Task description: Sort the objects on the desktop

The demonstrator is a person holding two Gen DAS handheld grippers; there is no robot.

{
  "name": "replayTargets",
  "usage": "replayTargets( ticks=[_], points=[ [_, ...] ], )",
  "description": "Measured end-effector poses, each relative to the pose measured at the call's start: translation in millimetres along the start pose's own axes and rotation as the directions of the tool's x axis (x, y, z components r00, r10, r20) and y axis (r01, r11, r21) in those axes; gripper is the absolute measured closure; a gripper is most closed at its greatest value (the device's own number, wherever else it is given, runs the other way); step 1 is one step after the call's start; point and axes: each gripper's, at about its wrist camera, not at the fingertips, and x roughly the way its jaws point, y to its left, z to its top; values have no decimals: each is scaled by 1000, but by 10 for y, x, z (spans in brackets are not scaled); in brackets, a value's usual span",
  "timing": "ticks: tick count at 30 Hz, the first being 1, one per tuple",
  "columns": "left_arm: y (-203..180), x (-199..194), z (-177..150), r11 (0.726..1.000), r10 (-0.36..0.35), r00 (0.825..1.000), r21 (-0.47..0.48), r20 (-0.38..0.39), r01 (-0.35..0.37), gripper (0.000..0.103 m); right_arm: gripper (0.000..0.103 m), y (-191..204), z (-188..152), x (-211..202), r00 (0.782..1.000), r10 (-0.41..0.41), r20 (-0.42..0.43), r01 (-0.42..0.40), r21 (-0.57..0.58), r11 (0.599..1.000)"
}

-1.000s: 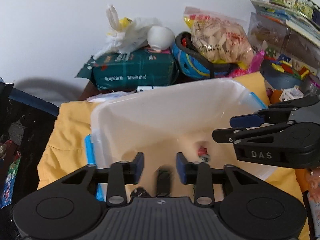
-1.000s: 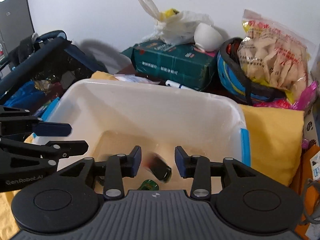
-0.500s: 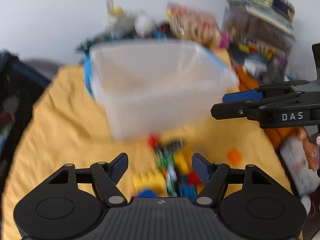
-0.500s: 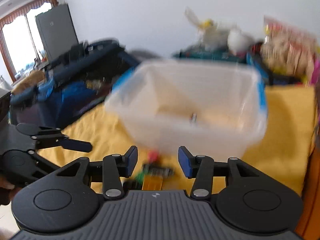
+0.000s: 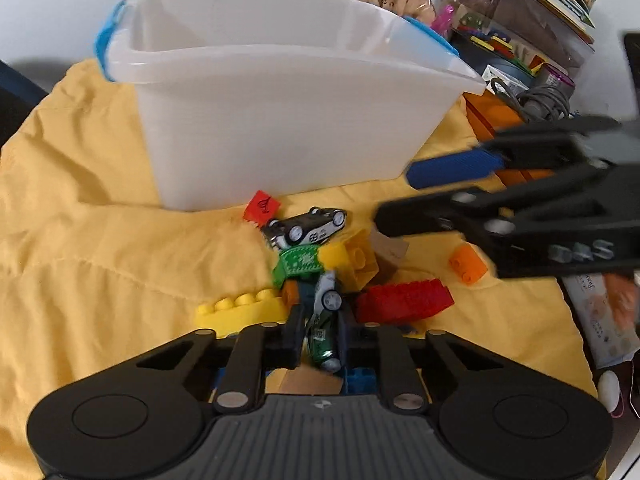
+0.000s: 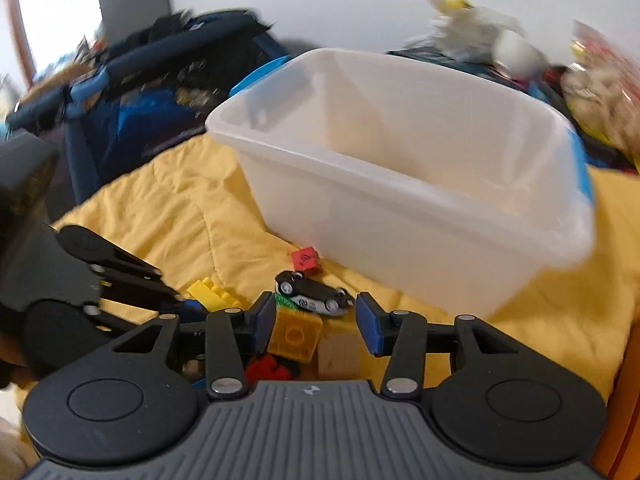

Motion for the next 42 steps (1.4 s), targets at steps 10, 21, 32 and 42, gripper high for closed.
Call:
replayTargets(
  ticks=[10,21,32,42],
  points=[
    [236,-505,-214,996,-4,1000,-89,15,5,84,59,328,180,741,969,-123,-216,14,-445,896],
    [232,-667,-315,992,6,999,-124,42,-1,84,80,268,124,910,966,-50,-253,-46,-360,932],
    [211,-891,-699,988,132,991,-86,5,-131,84,92,313,-370,-278,999,16,-32,-21,-165,986],
    [-2,-742,-1111,962,274,961,22,-44,-274,82,92,298,-793,-494,998,-13,-66,13,0,1000]
  ],
)
